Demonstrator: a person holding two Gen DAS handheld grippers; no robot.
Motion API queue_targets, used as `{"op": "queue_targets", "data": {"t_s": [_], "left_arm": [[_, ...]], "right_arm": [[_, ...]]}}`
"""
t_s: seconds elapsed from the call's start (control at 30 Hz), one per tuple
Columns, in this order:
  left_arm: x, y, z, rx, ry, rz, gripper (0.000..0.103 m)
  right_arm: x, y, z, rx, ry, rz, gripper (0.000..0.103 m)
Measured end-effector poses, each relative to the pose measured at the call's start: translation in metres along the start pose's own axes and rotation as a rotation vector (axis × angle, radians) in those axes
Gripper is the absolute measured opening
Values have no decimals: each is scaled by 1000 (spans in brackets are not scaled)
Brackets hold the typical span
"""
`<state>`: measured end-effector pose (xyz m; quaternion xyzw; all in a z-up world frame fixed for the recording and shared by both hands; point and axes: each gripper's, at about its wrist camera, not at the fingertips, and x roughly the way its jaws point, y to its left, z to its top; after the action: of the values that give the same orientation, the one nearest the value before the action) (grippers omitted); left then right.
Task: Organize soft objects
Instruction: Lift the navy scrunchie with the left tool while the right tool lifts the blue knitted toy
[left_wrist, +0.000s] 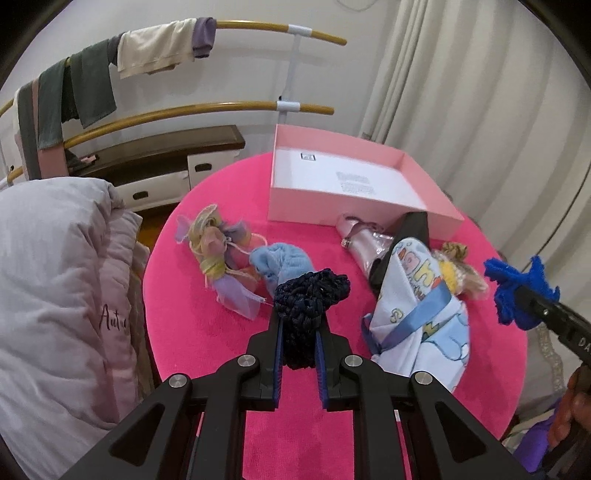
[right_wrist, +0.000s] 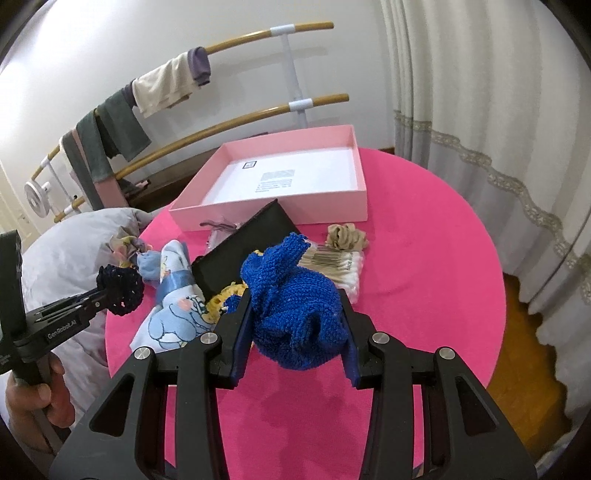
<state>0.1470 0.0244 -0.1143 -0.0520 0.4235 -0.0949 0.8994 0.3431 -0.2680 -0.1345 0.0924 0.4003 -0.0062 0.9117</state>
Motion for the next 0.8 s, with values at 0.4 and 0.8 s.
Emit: {"op": "queue_targets", "data": {"t_s": [0.4,0.8], "left_arm": [[21,-11,-19,45,59,19,19],[54,-22,-16,16,78,-5,25]], "right_arm": [[12,-4,-5,14,18,7,38],[16,-7,-8,21,35,11,38]]}}
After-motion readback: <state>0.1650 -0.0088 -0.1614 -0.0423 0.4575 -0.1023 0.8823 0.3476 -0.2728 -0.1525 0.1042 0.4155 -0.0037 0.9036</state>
